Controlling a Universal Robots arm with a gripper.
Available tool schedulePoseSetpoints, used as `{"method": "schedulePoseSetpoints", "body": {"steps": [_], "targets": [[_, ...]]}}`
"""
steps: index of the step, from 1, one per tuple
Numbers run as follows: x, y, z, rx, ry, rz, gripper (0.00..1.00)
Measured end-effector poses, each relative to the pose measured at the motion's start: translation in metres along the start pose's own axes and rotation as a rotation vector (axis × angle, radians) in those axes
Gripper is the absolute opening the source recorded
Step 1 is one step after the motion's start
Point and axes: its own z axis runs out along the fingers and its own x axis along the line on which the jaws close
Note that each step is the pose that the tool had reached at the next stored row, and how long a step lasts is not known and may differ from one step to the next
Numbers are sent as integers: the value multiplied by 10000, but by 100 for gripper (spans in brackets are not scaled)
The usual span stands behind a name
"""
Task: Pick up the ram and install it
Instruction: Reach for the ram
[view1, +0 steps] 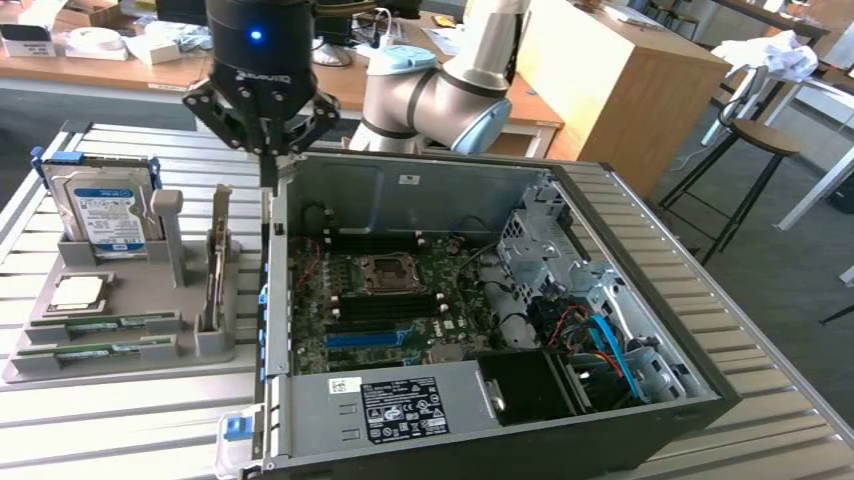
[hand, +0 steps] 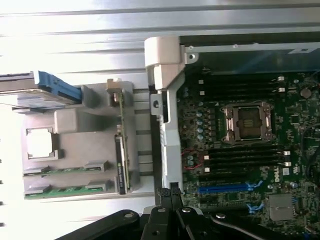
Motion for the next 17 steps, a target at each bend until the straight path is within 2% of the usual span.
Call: {"method": "schedulePoseSetpoints", "body": {"steps": [17], "targets": [[489, -37, -11, 0, 0, -1, 10]]}}
